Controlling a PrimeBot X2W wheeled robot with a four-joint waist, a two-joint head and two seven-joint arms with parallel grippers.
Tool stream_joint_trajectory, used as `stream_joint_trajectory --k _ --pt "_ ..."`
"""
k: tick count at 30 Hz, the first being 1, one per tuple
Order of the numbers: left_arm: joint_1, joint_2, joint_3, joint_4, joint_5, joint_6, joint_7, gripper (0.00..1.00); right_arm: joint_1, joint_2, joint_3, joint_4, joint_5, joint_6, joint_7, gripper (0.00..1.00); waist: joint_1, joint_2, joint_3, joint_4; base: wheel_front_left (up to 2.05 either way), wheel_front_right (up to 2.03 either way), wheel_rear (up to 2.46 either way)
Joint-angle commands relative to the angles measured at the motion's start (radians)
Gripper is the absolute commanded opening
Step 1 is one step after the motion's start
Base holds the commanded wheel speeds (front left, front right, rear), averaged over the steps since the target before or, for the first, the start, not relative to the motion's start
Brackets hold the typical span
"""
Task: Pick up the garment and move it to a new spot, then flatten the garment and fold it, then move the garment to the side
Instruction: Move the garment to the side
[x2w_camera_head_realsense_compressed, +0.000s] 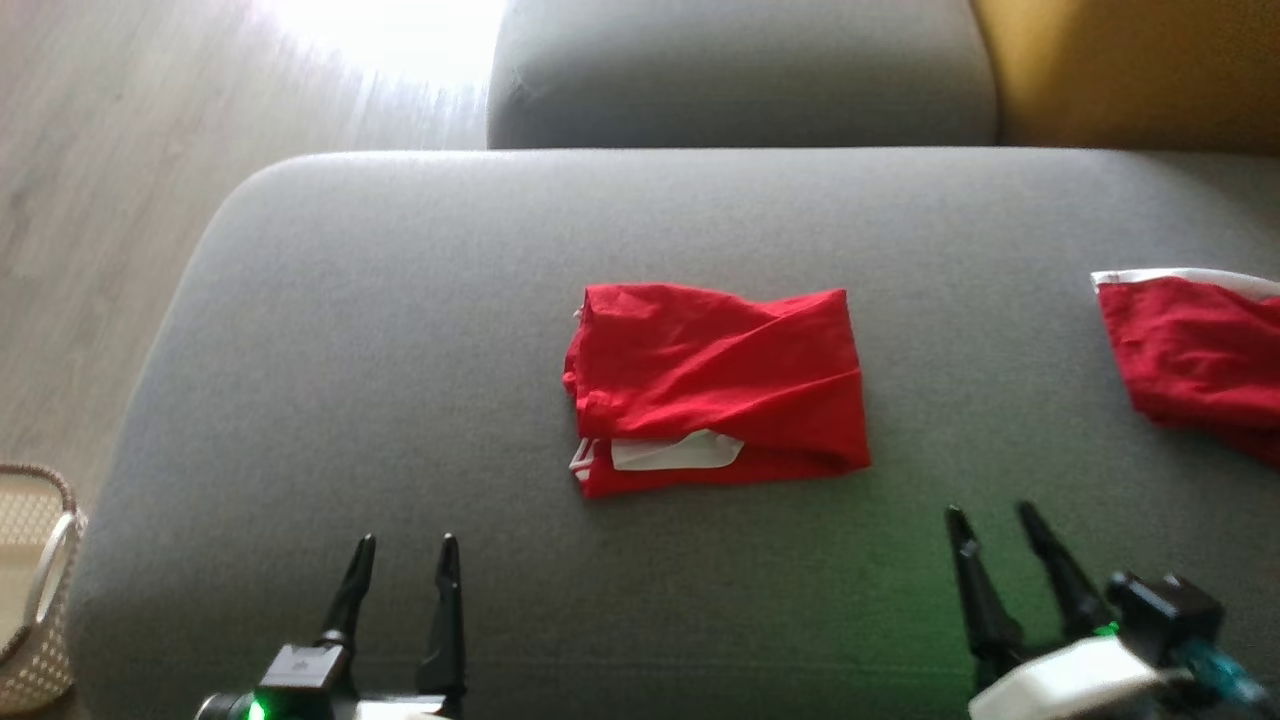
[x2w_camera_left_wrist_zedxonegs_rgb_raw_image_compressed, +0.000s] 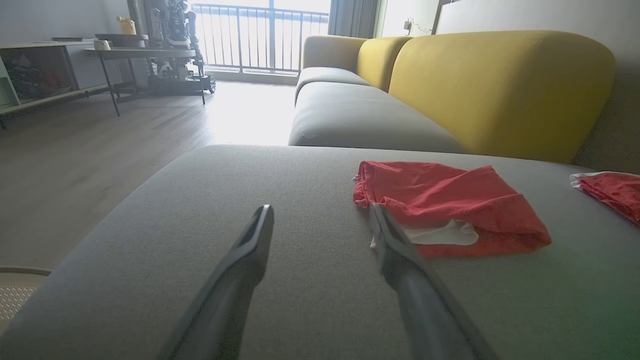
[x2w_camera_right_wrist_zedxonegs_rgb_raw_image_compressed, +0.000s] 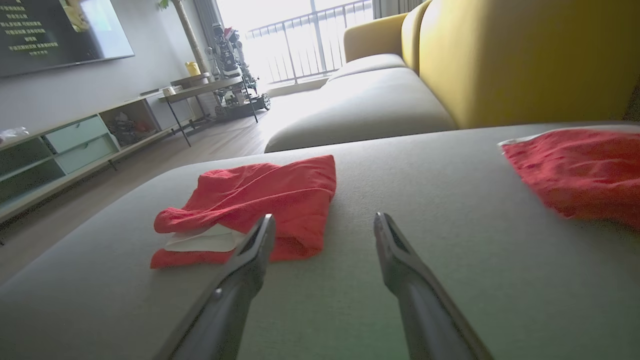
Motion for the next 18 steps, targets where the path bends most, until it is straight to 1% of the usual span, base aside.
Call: stream_joint_trajectory --k 1,4,6,9,12,18 --pt "-0.063 -0.01 0.019 -0.037 -0.008 0.008 -0.012 1.0 -0.104 -0.009 0.046 0.019 0.068 0.0 -0.009 1.0 0.0 0.0 0.018 0.016 0.0 0.0 0.0" --pt "-0.077 -0.01 0.008 -0.043 -0.026 0.017 -0.012 1.0 -0.195 -0.009 0.071 0.139 0.174 0.0 -0.009 1.0 0.0 0.0 0.042 0.038 0.0 0.0 0.0" --pt "-0.092 -0.01 -0.002 -0.05 -0.028 0.016 -0.012 1.0 -0.272 -0.009 0.079 0.211 0.203 0.0 0.002 1.0 0.0 0.0 0.072 0.053 0.0 0.0 0.0" --pt "-0.126 -0.01 -0.014 -0.06 -0.033 0.018 -0.012 1.0 -0.399 -0.019 0.07 0.296 0.24 0.0 0.056 1.0 0.0 0.0 0.121 0.072 0.0 0.0 0.0" --pt "-0.159 -0.01 -0.033 -0.065 -0.041 0.021 -0.012 1.0 -0.507 -0.054 0.066 0.373 0.304 0.0 0.126 1.0 0.0 0.0 0.162 0.096 0.0 0.0 0.0" --pt "-0.208 -0.01 -0.072 -0.064 -0.059 0.032 -0.012 1.0 -0.653 -0.1 0.039 0.522 0.441 0.0 0.263 1.0 0.0 0.0 0.225 0.131 0.0 0.0 0.0"
